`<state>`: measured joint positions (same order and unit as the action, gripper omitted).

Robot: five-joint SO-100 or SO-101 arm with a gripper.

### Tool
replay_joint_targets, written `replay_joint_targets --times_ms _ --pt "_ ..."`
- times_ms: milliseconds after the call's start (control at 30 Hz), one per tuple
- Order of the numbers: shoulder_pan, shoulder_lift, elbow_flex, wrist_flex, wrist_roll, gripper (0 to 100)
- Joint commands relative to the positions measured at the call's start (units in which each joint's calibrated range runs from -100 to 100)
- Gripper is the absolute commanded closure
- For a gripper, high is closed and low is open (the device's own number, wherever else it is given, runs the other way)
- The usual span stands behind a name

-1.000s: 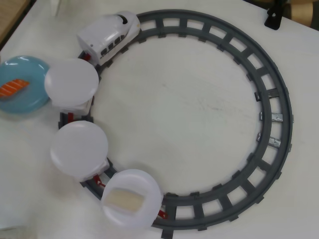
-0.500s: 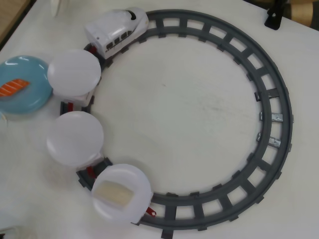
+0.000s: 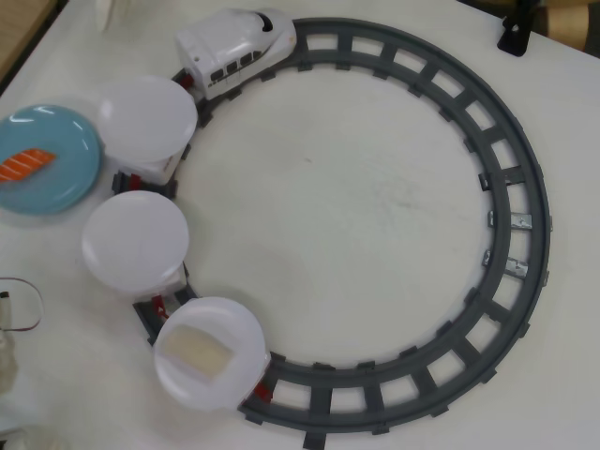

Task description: Pick up the sushi from the Shinkansen and put it on the blue dish

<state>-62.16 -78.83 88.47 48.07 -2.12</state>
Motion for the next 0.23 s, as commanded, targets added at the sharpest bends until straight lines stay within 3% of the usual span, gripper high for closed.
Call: replay_joint_targets --times_ms 0,200 --pt "0.01 -3.92 1.52 -0.55 -0.02 73" --pt "0.01 -5.83 2.51 -0.55 -0.02 73"
